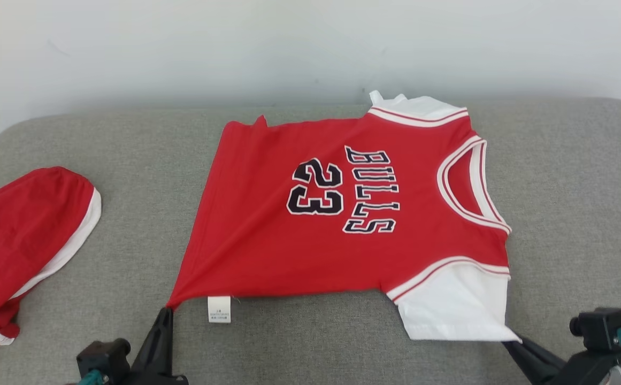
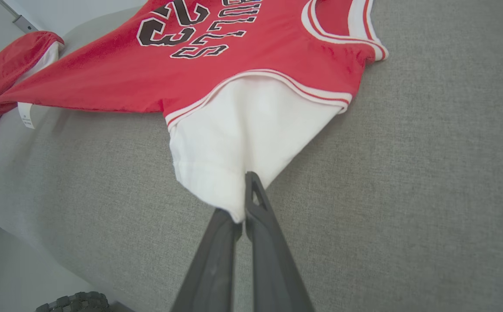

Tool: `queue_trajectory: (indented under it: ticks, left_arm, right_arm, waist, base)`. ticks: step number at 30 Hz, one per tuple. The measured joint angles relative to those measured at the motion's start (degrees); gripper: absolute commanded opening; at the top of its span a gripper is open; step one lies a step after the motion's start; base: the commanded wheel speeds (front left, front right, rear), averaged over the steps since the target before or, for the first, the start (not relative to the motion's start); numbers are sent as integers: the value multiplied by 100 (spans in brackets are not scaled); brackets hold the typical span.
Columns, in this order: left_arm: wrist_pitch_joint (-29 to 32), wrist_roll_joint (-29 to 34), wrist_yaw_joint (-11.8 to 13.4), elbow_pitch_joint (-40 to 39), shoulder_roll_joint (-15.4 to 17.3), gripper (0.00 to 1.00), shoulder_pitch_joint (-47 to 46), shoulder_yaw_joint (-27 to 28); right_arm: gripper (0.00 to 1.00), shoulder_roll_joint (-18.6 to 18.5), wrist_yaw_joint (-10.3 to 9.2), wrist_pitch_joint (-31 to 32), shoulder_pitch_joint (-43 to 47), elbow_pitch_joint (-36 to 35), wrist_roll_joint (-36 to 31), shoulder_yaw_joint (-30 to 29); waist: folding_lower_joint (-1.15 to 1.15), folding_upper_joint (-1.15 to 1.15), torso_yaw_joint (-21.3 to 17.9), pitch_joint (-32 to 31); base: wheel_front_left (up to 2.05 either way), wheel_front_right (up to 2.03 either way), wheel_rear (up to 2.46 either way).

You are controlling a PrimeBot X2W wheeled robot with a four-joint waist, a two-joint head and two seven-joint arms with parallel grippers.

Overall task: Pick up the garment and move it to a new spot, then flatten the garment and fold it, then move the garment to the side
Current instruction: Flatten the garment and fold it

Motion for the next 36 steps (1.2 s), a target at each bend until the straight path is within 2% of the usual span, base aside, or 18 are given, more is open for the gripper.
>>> queue_trajectory:
  ticks: [11,24,36]
  left_arm:
    - [-9,11,-98,-174,-8,0,403,-163]
    - [-9,67,-98,-201,20,0,651,-248]
    - [-9,56,-91,-259,62,0,805,-155]
  right_arm:
    - [0,-424,0,698,798,-311,616,-22]
    - [0,-502,-9,1312,1043,-450,982,53]
    - [0,-590,-203,1614,1140,-526,1165,-13]
  waist:
    - [0,0,23,-99]
    - [1,0,38,-28]
    - [2,1,119,42]
  base:
    - [0,0,0]
    - [0,0,0]
    - [0,0,0]
